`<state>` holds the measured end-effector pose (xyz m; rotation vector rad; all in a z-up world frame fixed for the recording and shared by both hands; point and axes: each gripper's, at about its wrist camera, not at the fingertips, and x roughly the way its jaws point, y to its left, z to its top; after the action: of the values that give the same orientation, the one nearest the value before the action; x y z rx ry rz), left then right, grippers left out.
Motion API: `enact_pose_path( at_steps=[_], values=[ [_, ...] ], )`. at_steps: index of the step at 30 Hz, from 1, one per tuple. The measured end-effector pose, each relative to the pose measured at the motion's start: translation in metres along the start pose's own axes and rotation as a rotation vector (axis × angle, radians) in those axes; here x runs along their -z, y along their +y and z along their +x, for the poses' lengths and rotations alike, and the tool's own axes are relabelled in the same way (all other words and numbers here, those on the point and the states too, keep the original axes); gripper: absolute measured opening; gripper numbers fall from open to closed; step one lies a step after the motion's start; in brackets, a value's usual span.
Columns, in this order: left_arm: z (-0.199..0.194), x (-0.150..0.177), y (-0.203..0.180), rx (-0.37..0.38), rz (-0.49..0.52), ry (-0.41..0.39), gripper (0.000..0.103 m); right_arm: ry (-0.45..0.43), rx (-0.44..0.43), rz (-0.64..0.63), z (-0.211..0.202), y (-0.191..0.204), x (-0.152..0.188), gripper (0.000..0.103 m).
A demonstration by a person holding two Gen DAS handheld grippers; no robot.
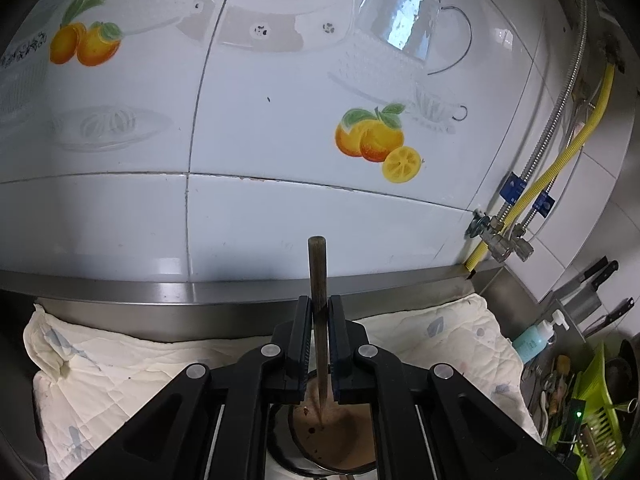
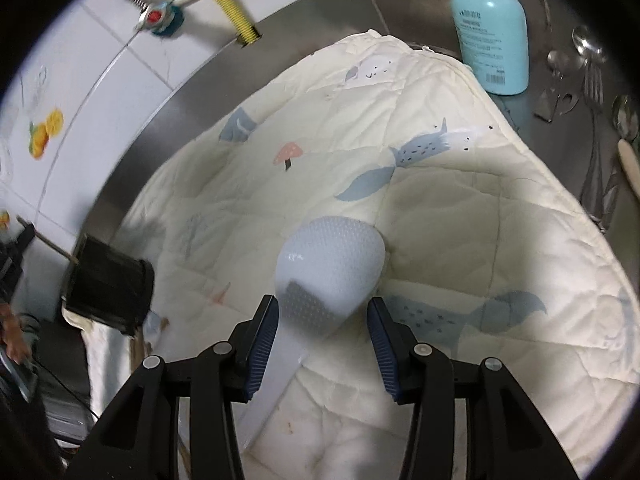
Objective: Organize utensils
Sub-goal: 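Lift the chopstick with left tool and drop it into the black cup while right lifts the paddle, then lower the textured rice paddle into the black cup and open the right tool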
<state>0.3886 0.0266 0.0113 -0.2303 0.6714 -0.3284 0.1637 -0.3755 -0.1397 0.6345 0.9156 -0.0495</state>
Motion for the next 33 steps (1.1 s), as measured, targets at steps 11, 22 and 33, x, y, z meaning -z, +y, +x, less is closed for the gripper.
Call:
enact_pose_path(
  at_steps=[11,22,33],
  values=[
    [0.007,-0.001,0.0,-0.012,0.007,0.054,0.009,-0.014,-0.143,0.076,0.007,-0.011,-0.007,0.013],
    [-0.014,-0.001,0.002,-0.023,-0.011,0.008,0.045,-0.103,-0.098,-0.141,-0.031,0.048,-0.009,0.006],
    [-0.063,0.018,0.018,-0.036,-0.045,0.007,0.045,-0.248,-0.259,-0.31,-0.071,0.137,-0.027,0.006]
  ],
)
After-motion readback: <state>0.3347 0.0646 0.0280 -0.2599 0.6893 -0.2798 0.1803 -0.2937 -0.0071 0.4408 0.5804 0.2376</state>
